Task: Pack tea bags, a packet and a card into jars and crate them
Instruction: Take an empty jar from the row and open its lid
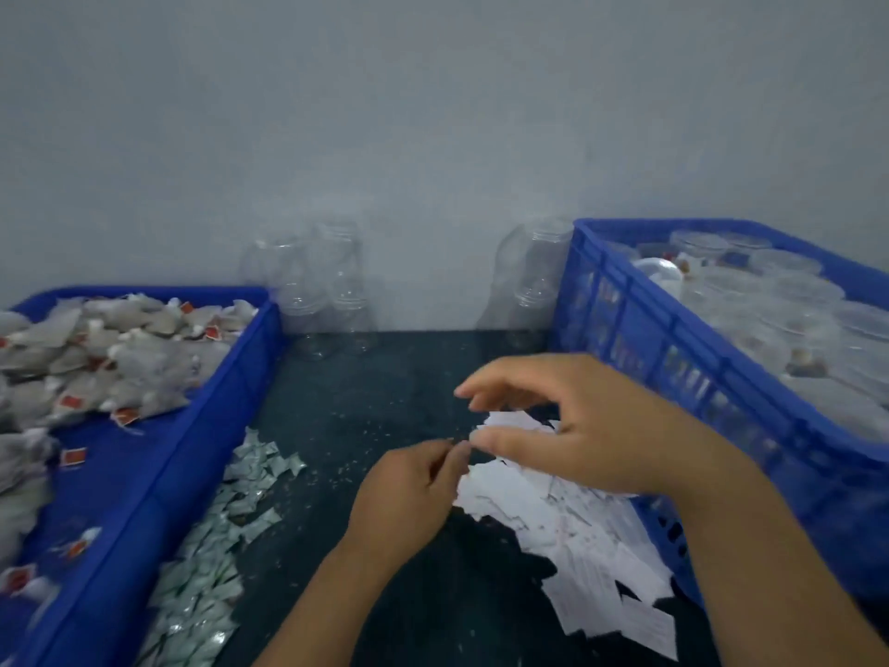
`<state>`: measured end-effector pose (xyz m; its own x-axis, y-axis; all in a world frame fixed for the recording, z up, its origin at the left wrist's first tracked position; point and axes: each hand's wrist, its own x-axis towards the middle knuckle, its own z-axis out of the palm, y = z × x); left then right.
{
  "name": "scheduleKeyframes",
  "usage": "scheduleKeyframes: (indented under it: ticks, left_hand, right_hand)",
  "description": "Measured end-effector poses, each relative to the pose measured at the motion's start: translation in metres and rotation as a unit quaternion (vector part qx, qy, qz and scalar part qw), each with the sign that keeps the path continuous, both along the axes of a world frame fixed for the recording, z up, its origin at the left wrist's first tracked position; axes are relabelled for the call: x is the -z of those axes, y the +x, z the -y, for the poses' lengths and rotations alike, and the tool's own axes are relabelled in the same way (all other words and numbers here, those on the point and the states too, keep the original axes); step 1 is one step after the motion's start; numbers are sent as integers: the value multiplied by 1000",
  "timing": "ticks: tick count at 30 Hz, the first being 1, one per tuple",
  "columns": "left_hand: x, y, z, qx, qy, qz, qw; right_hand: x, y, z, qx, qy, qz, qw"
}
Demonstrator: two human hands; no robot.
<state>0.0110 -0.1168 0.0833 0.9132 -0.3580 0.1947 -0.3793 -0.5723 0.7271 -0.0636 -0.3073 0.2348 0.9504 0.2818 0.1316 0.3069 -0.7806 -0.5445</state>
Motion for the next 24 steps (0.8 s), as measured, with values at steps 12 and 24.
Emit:
scheduleKeyframes:
  ticks: [12, 24]
  left_hand:
    - [80, 35, -64, -159, -146, -22, 976]
    - [78, 40, -70, -135, -156, -20, 978]
  right_hand:
    - [115, 256, -94, 140, 109, -93, 980]
    - [93, 410, -147, 247, 248, -16, 936]
